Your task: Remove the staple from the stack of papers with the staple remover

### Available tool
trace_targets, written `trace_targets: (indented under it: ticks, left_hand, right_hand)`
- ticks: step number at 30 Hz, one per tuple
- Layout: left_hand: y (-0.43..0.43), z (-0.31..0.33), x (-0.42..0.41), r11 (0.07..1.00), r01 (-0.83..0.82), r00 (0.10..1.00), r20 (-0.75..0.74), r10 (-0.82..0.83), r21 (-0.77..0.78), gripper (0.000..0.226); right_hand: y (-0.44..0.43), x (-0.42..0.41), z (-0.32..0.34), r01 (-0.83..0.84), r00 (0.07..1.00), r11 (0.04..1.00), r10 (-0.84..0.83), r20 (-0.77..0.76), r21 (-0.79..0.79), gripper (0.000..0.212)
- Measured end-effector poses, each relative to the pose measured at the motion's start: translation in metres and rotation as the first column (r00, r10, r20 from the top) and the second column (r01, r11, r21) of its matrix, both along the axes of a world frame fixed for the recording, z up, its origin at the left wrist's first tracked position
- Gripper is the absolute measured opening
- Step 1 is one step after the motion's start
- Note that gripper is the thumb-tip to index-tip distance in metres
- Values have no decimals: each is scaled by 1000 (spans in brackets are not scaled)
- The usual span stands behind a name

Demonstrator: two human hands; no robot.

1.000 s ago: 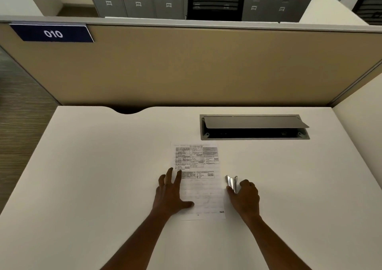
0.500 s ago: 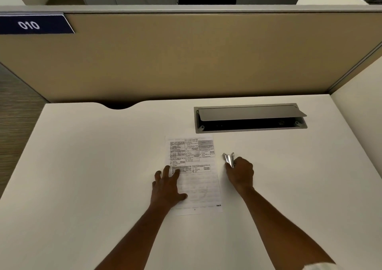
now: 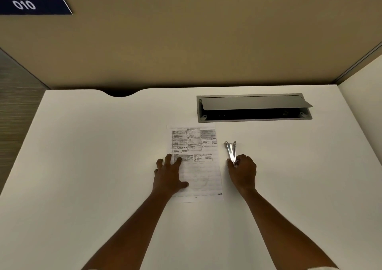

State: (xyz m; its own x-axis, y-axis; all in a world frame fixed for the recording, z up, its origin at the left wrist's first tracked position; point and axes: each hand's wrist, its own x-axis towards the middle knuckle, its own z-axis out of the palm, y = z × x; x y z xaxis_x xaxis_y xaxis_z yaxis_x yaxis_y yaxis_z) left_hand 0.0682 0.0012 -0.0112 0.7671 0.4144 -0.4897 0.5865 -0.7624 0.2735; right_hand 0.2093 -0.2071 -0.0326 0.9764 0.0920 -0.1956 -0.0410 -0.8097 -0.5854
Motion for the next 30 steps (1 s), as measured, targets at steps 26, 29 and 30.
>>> trace_targets:
  ticks: [26, 29, 30]
  left_hand:
    - [5, -1, -4, 993, -68, 994, 80, 75, -98, 115]
    - [13, 8, -2, 984, -100, 988, 101, 115, -147, 113]
    - [13, 14, -2, 989, -95, 982, 149, 112, -113, 109]
  right_hand:
    - [2, 0, 17, 42, 998, 996, -46, 50, 79, 53]
    - [9, 5, 45, -15, 986, 979, -19, 163, 201, 40]
    - [12, 6, 63, -45, 982, 968, -2, 191, 245, 34]
